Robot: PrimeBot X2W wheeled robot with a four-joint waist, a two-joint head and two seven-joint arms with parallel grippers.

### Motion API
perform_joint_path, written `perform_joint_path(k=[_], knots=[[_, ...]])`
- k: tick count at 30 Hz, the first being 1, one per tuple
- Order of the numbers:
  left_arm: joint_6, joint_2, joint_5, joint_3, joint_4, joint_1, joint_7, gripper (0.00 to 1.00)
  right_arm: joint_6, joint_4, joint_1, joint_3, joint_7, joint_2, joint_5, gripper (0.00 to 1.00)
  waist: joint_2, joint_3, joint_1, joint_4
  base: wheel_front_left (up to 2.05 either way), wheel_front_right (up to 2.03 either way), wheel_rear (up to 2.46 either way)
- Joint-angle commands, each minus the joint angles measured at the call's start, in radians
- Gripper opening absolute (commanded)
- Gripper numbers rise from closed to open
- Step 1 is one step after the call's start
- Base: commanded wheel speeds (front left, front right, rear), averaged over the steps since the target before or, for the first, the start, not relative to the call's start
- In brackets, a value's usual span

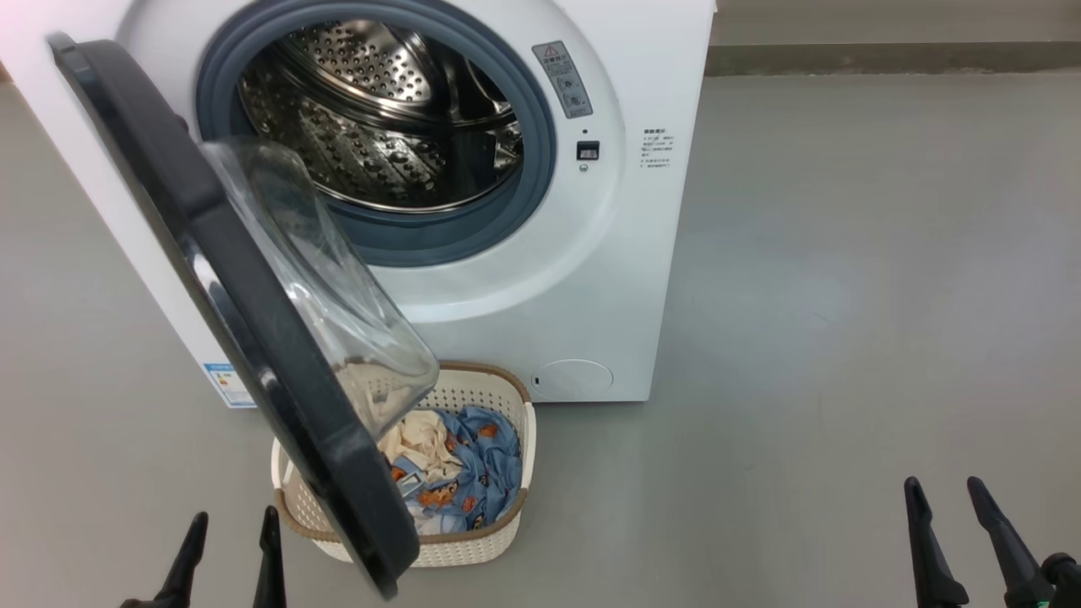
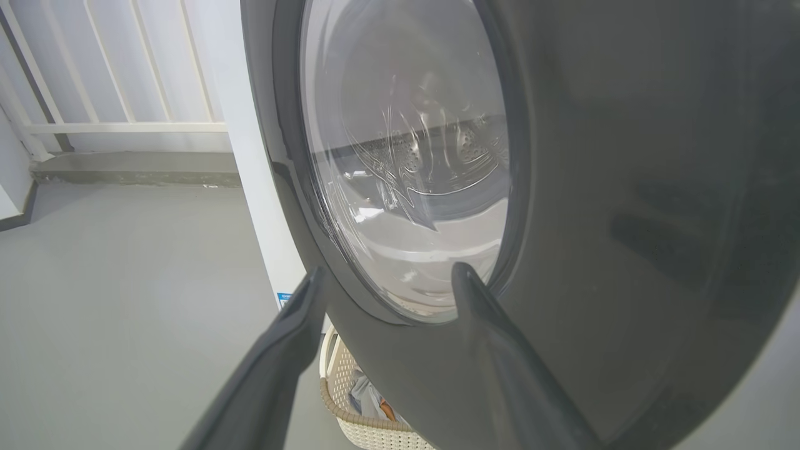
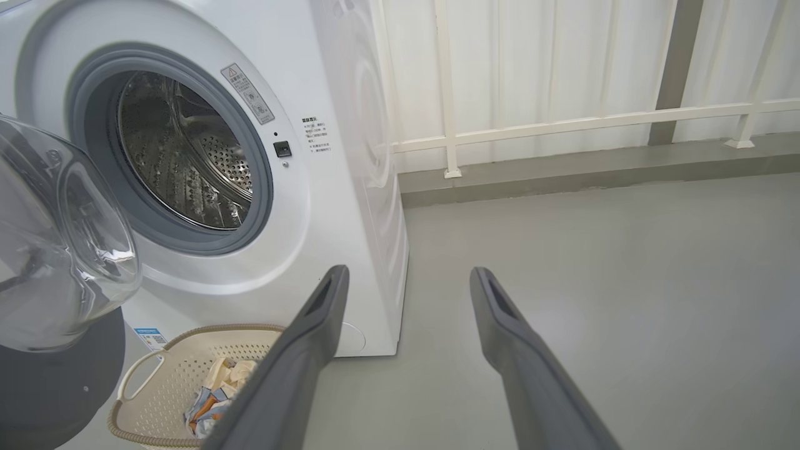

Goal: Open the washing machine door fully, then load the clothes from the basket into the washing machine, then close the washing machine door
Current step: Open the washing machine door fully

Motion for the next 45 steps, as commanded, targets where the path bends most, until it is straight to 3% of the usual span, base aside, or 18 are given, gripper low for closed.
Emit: perform_joint_path(k=[1,25,26,27,33,37,42,45], knots=[[-0.003,0.012,0.004,0.035,-0.026,-0.015,-0.006,1.0,0.002,-0.021,-0.005,0.006,-0.012,-0.008,-0.015,1.0,0.0,0.003,0.0,-0.002,0.0,0.0,0.0],[0.0,0.012,-0.002,0.008,-0.018,-0.029,-0.006,1.0,0.002,0.01,-0.038,0.025,-0.012,-0.012,-0.033,1.0,0.0,0.02,0.0,0.032,0.0,0.0,0.0],[-0.001,0.012,-0.004,0.009,-0.014,-0.027,-0.006,0.69,0.002,0.01,-0.038,0.026,-0.012,-0.012,-0.033,1.0,0.0,0.019,0.0,0.033,0.0,0.0,0.0],[-0.001,0.012,-0.007,0.01,-0.008,-0.026,-0.006,0.0,0.002,0.01,-0.038,0.027,-0.012,-0.012,-0.033,1.0,0.0,0.019,0.0,0.034,0.0,0.0,0.0],[0.023,0.012,-0.032,0.044,0.007,-0.033,-0.006,0.0,0.002,0.009,-0.035,0.035,-0.012,-0.011,-0.031,1.0,0.0,0.018,0.0,0.036,0.0,0.0,0.0],[0.066,0.012,-0.054,0.094,-0.031,-0.058,-0.006,0.0,0.002,0.006,-0.034,0.034,-0.012,-0.01,-0.028,1.0,0.0,0.021,0.0,0.041,0.0,0.0,0.0],[0.116,0.012,-0.076,0.163,-0.149,-0.114,-0.006,0.0,0.002,0.002,-0.032,0.028,-0.012,-0.007,-0.028,1.0,0.0,0.023,0.0,0.051,0.0,0.0,0.0],[0.147,0.012,-0.084,0.151,-0.274,-0.154,-0.006,0.0,0.002,0.0,-0.028,0.02,-0.012,-0.004,-0.028,1.0,0.0,0.023,0.0,0.064,0.0,0.0,0.0]])
